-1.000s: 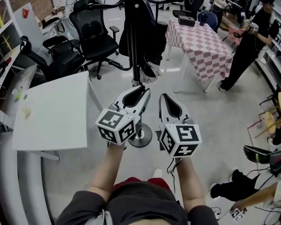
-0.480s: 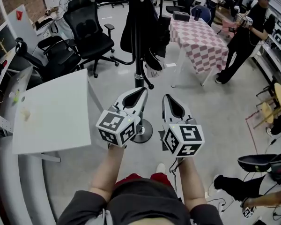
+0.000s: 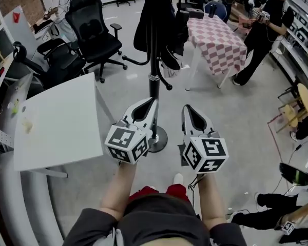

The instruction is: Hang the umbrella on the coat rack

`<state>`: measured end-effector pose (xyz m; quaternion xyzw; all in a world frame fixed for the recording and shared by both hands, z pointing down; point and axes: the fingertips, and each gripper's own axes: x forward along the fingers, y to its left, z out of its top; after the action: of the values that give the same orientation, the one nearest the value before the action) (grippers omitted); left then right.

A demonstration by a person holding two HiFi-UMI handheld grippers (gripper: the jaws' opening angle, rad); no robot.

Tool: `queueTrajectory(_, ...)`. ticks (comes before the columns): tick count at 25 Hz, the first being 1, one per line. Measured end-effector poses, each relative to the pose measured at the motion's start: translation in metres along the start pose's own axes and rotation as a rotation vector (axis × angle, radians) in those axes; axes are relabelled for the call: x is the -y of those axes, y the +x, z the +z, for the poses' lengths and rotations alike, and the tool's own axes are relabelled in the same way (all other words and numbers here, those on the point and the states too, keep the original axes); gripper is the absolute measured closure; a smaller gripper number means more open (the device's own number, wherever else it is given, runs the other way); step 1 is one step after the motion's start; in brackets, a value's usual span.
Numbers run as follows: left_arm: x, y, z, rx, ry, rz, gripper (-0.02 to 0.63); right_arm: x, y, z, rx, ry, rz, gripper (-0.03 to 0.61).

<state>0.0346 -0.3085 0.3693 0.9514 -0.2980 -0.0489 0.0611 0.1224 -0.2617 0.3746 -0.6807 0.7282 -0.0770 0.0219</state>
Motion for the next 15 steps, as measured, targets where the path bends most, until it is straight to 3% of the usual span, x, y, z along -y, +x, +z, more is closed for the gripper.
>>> queueTrajectory(15,-0.012,-0.038,-0.004,-0.014,0.003,0.016,0.601,-0.026,-0.017,-0.006,0.006,-0.006,0.006,0.561)
